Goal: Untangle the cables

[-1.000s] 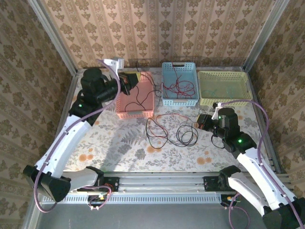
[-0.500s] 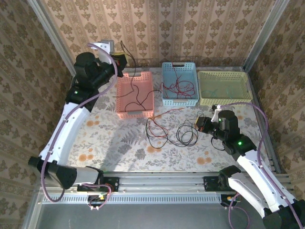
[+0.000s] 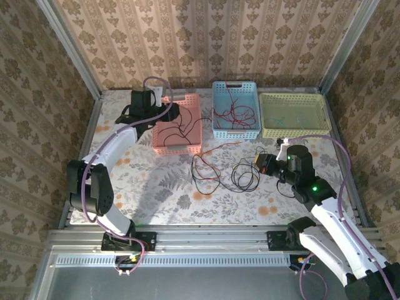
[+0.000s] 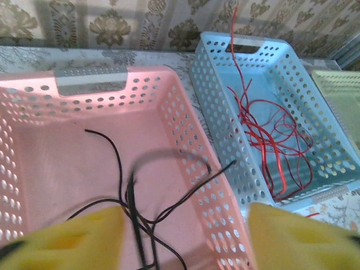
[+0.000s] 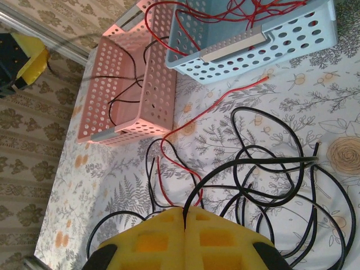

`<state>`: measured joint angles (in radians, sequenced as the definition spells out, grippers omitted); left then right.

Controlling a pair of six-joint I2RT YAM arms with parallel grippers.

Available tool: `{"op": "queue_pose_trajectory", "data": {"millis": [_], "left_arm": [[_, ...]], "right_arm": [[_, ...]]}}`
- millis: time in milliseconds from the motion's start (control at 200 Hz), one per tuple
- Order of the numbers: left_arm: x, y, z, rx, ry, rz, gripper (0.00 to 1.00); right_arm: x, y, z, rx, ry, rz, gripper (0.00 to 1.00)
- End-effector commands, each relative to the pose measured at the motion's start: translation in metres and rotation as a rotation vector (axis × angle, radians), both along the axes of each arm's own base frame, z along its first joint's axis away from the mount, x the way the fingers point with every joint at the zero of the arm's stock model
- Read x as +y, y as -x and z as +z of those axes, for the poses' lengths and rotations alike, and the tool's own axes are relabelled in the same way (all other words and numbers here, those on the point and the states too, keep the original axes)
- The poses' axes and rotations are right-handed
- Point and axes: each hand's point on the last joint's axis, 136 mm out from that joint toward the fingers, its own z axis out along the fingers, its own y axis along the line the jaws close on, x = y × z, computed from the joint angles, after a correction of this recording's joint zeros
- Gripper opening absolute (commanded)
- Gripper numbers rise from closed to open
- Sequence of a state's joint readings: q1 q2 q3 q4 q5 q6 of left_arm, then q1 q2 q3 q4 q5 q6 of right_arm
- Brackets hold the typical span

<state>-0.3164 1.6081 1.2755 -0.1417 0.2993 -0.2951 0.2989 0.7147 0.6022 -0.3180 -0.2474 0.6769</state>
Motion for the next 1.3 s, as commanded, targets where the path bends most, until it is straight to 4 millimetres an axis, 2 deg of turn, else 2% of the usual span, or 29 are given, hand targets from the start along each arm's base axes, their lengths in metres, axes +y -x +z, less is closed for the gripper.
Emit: {"op": "queue_pose_trajectory", "data": {"millis": [0, 65, 80, 160, 285, 375, 490, 645, 695, 730, 770, 820, 865, 890, 940, 1000, 1120, 1295], "left_arm": [[-0.032, 0.033, 0.036, -0.056, 0.077, -0.104, 1.00], [-0.055, 0.064, 0.044, -0.071, 0.097, -0.195, 1.00], [-0.069, 0.078, 0.046, -0.073, 0.098, -0.240, 1.00], [-0.099, 0.122, 0.053, -0.101, 0.088, -0.369, 1.00], [-0.141, 0.185, 0.046, -0.103, 0.106, -0.563, 1.00], [-0.158, 0.211, 0.028, -0.066, 0.097, -0.645, 1.00], [-0.169, 0.229, 0.001, -0.010, 0.068, -0.706, 1.00], [-0.194, 0.263, -0.013, 0.046, 0.092, -0.850, 1.00], [-0.201, 0.267, -0.020, 0.058, 0.081, -0.870, 0.99], [-0.207, 0.273, -0.023, 0.070, 0.085, -0.894, 0.94], [-0.213, 0.277, -0.026, 0.082, 0.092, -0.919, 0.88], [-0.219, 0.281, -0.032, 0.100, 0.091, -0.934, 0.75], [-0.223, 0.281, -0.035, 0.112, 0.095, -0.940, 0.58], [-0.224, 0.280, -0.037, 0.120, 0.093, -0.937, 0.45], [-0.224, 0.275, -0.042, 0.118, 0.071, -0.912, 0.00], [-0.218, 0.266, -0.047, 0.095, 0.029, -0.860, 0.00], [-0.202, 0.253, -0.043, 0.032, -0.010, -0.780, 0.00], [-0.168, 0.229, -0.025, -0.037, -0.002, -0.629, 0.00]], "right_arm": [[0.006, 0.001, 0.005, -0.009, -0.024, 0.029, 0.00], [0.008, 0.000, 0.003, -0.003, -0.022, 0.034, 0.00], [0.008, 0.000, 0.003, -0.001, -0.021, 0.035, 0.00], [0.011, 0.000, -0.002, 0.011, -0.011, 0.050, 0.00], [0.016, -0.003, -0.006, 0.033, 0.004, 0.071, 0.00], [0.019, -0.004, -0.004, 0.028, 0.003, 0.080, 0.00], [0.021, -0.004, 0.000, 0.024, -0.006, 0.084, 0.00], [0.023, -0.002, 0.001, 0.023, -0.007, 0.085, 0.00], [0.024, -0.002, 0.002, 0.022, -0.013, 0.087, 0.00], [0.025, -0.002, 0.002, 0.024, -0.014, 0.090, 0.00], [0.026, -0.002, 0.002, 0.024, -0.015, 0.090, 0.00], [0.026, -0.001, 0.002, 0.024, -0.018, 0.091, 0.00], [0.026, -0.001, 0.002, 0.025, -0.018, 0.092, 0.00], [0.027, -0.001, 0.003, 0.023, -0.018, 0.093, 0.00], [0.026, 0.000, 0.003, 0.022, -0.015, 0.093, 0.00], [0.024, 0.001, 0.003, 0.021, -0.003, 0.091, 0.00], [0.018, 0.003, 0.000, 0.017, 0.023, 0.071, 0.02], [0.016, 0.004, -0.007, 0.024, 0.038, 0.068, 0.04]]}}
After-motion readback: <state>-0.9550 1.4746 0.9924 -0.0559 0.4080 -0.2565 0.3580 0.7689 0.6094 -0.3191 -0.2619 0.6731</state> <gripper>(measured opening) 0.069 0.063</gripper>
